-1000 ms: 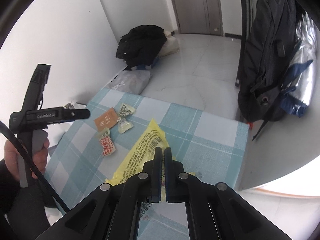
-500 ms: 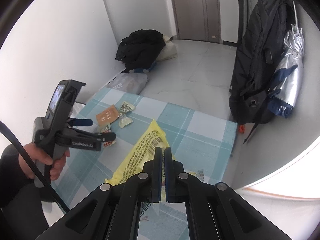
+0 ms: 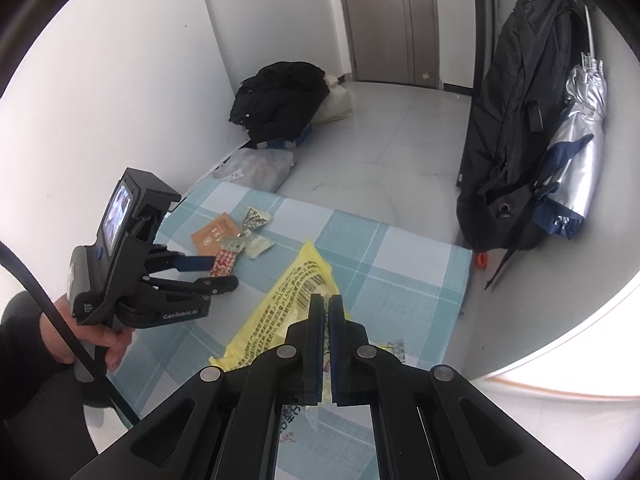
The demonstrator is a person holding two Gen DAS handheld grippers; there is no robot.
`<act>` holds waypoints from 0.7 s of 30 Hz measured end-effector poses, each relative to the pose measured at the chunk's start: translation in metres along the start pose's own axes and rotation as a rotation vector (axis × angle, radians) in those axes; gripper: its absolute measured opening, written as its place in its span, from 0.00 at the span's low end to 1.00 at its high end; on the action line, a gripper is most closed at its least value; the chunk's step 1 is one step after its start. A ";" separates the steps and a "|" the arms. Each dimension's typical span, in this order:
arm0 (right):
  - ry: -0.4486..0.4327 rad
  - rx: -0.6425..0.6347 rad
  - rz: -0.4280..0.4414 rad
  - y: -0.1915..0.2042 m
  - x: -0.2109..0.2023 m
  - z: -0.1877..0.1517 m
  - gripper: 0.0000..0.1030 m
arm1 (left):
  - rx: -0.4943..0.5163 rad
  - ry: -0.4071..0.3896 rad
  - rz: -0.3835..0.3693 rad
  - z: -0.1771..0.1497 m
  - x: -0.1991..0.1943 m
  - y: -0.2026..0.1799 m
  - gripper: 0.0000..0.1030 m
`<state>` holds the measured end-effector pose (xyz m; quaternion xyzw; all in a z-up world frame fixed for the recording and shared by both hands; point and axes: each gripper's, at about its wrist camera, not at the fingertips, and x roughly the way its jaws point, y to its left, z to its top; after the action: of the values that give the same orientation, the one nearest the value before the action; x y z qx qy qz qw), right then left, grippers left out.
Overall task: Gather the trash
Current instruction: 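Grasp the red-and-white checked wrapper with the left gripper while the right holds its wrapper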
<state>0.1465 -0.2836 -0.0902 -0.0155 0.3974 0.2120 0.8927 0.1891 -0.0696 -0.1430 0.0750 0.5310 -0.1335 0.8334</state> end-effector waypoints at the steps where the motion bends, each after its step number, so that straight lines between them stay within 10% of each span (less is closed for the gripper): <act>1: -0.002 0.001 0.002 0.000 0.000 0.000 0.01 | -0.002 -0.001 -0.003 -0.001 0.000 0.000 0.29; 21: -0.018 0.020 -0.035 0.007 -0.003 0.002 0.02 | -0.072 0.024 -0.135 -0.028 -0.023 0.007 0.24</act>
<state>0.1432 -0.2777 -0.0854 -0.0116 0.3910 0.1926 0.8999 0.1578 -0.0525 -0.1344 0.0109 0.5494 -0.1692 0.8182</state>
